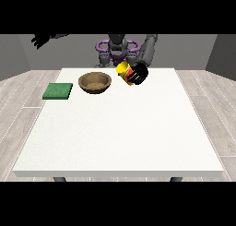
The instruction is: Pick the cup and pour the ball into the bowl, then pick the bowl and place it on the pad
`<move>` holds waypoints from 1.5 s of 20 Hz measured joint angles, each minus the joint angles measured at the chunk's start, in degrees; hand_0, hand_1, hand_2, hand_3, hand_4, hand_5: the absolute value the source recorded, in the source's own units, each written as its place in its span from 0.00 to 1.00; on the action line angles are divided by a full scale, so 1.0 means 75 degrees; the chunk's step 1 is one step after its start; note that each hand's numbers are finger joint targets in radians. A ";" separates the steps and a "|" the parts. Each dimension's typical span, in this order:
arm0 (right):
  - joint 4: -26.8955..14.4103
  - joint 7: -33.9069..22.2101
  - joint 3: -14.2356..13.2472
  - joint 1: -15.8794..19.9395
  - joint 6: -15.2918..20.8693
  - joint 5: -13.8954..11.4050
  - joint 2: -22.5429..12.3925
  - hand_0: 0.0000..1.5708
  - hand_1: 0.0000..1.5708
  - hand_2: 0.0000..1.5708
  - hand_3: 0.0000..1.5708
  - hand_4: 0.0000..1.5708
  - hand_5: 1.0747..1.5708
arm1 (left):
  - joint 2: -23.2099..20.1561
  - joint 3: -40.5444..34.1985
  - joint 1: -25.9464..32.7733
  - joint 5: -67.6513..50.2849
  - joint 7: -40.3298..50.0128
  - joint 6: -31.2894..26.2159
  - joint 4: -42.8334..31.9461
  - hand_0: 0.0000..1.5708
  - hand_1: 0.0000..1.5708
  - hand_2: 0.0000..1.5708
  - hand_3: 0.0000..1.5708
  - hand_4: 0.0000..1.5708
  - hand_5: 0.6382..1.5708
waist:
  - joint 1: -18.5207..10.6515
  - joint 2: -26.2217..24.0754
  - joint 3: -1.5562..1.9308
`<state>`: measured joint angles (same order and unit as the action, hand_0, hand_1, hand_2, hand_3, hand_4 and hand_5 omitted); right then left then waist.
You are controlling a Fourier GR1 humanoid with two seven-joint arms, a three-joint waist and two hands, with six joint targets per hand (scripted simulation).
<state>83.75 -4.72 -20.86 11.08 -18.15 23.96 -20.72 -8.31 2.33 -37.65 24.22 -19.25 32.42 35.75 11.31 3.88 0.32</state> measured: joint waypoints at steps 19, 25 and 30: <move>-0.2128 0.0477 -0.0276 0.0207 -0.0531 -0.0109 -0.0329 0.00 0.00 0.00 0.16 0.44 0.97 | 0.1052 0.3723 -0.2454 0.5197 0.5956 -0.0688 -0.1465 0.94 0.94 1.00 1.00 0.70 1.00 | -0.0449 -0.0974 -0.0027; -0.2513 0.0582 -0.0140 0.0500 -0.0510 -0.0238 -0.0224 0.00 0.00 0.00 0.21 0.44 0.97 | 0.1095 0.4777 -0.3006 0.6139 0.6999 -0.2064 -0.1263 0.26 0.26 0.85 0.99 0.65 1.00 | -0.0320 -0.1059 -0.0030; -0.2675 0.0802 0.0020 0.0576 -0.0446 -0.0414 -0.0033 0.00 0.00 0.00 0.17 0.44 0.95 | 0.1105 0.5485 -0.2784 0.6460 0.7250 -0.3157 -0.0568 0.11 0.11 0.76 1.00 0.72 1.00 | -0.0242 -0.1079 -0.0036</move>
<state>63.68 1.30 -20.71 15.40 -21.49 20.86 -20.96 -0.02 43.47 -58.53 72.67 35.12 8.74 31.49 9.49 -4.21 0.05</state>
